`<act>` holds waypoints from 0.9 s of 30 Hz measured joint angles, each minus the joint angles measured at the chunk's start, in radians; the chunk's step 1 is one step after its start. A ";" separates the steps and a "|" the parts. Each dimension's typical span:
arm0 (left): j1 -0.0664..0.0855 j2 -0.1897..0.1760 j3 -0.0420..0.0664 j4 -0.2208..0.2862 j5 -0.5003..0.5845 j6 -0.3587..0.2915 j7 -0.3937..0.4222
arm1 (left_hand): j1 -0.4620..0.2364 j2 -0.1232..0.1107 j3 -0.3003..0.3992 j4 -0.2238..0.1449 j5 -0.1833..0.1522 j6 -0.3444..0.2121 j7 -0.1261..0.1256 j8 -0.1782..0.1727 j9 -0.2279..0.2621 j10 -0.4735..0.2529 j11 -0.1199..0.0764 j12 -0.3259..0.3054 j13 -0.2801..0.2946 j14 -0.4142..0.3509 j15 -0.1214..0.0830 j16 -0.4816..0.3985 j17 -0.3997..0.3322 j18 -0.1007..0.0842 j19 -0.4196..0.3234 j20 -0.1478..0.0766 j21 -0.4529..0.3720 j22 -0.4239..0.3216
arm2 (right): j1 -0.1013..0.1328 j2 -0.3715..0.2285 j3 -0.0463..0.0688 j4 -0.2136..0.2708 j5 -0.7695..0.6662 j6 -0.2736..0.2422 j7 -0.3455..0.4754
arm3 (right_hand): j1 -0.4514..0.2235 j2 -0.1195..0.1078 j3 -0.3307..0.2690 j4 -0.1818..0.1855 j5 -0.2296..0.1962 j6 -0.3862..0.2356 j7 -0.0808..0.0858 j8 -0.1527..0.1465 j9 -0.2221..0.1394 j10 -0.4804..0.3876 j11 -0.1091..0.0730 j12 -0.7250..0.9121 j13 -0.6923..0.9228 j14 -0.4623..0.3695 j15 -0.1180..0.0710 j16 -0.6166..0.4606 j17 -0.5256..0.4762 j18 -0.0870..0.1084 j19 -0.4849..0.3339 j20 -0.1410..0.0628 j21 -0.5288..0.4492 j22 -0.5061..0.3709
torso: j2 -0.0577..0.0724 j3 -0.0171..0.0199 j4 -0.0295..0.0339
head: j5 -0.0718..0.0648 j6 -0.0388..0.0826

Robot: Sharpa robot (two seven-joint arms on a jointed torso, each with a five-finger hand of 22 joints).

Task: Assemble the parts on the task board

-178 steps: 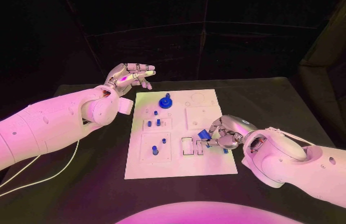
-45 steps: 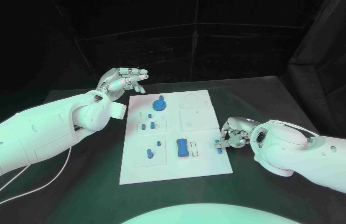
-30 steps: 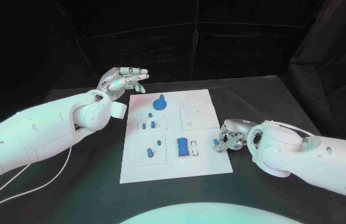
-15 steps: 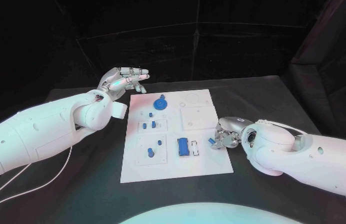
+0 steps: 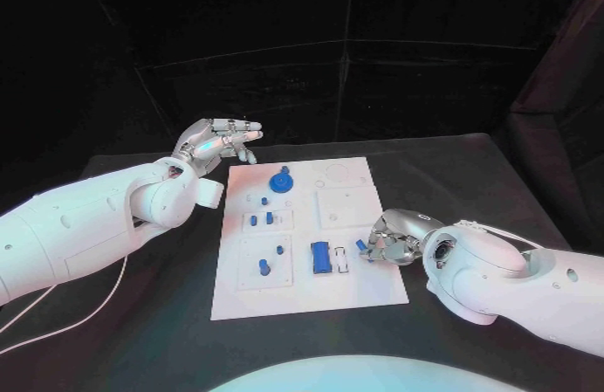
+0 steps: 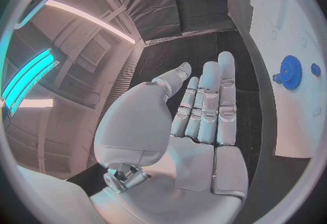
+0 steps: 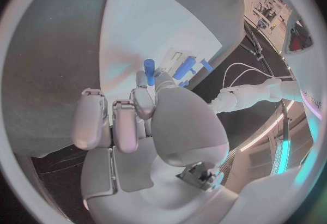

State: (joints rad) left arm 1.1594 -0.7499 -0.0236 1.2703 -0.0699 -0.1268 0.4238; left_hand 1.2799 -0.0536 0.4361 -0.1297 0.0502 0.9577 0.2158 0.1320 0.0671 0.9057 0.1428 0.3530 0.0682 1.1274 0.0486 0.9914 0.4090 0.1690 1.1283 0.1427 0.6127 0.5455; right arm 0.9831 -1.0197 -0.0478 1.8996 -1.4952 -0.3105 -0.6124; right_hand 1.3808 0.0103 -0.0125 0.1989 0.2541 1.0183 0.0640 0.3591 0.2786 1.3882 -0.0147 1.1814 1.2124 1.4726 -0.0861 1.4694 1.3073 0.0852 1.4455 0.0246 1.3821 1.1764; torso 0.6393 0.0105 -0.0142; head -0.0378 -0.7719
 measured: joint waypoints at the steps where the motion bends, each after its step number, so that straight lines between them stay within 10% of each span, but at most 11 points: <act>1: 0.000 0.000 0.000 0.000 0.000 0.000 0.000 | 0.000 0.000 0.000 0.000 0.000 0.000 0.000 0.000 0.000 0.000 0.000 0.000 0.000 0.000 0.000 0.000 0.000 0.000 0.000 0.000 0.000 0.000 | 0.000 -0.001 0.000 0.007 0.016 -0.021 0.006 | -0.006 -0.006 0.009 0.003 0.012 0.001 -0.001 0.000 0.001 0.003 -0.003 0.001 0.002 0.000 0.000 0.000 0.000 0.000 0.000 0.000 0.000 0.000 | 0.000 0.0000 0.0000 | 0.001 -0.001; 11: 0.000 -0.003 0.000 0.001 0.000 0.001 -0.001 | 0.000 0.008 0.000 0.000 0.000 0.007 -0.007 0.017 0.004 0.000 0.000 0.007 0.000 -0.004 -0.004 0.000 -0.006 0.000 0.000 0.000 0.000 -0.002 | 0.001 0.004 0.001 0.026 0.120 -0.107 0.040 | -0.053 -0.066 0.051 0.028 0.142 0.011 0.001 -0.005 0.006 0.013 -0.005 0.004 0.010 0.000 0.000 0.000 0.000 0.000 0.000 0.000 0.000 0.002 | 0.001 0.0000 -0.0003 | 0.002 -0.007; 27: 0.000 -0.004 0.000 0.004 0.000 0.003 -0.002 | 0.000 0.008 0.000 0.000 0.000 0.007 -0.007 0.017 0.004 0.000 0.000 0.007 0.000 -0.004 -0.004 0.000 -0.006 0.000 0.000 0.000 0.000 -0.001 | 0.001 0.055 0.001 -0.007 0.175 -0.054 0.032 | -0.068 -0.081 0.046 0.043 0.164 0.011 0.001 -0.009 0.010 0.013 -0.005 0.004 0.008 0.000 0.000 0.000 0.001 0.000 0.000 0.000 0.000 0.004 | 0.000 0.0000 0.0005 | 0.007 -0.012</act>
State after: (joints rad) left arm 1.1593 -0.7537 -0.0237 1.2742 -0.0699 -0.1242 0.4220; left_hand 1.2804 -0.0455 0.4361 -0.1297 0.0503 0.9648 0.2087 0.1493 0.0708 0.9057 0.1428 0.3601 0.0682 1.1237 0.0449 0.9914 0.4027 0.1690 1.1283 0.1427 0.6126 0.5442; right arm 0.9841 -0.9643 -0.0470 1.8923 -1.3206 -0.3644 -0.5808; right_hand 1.3131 -0.0710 0.0335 0.2421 0.4185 1.0293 0.0650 0.3502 0.2887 1.4010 -0.0200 1.1855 1.2203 1.4723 -0.0861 1.4694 1.3080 0.0851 1.4455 0.0247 1.3821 1.1807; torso 0.6391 0.0105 -0.0137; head -0.0309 -0.7839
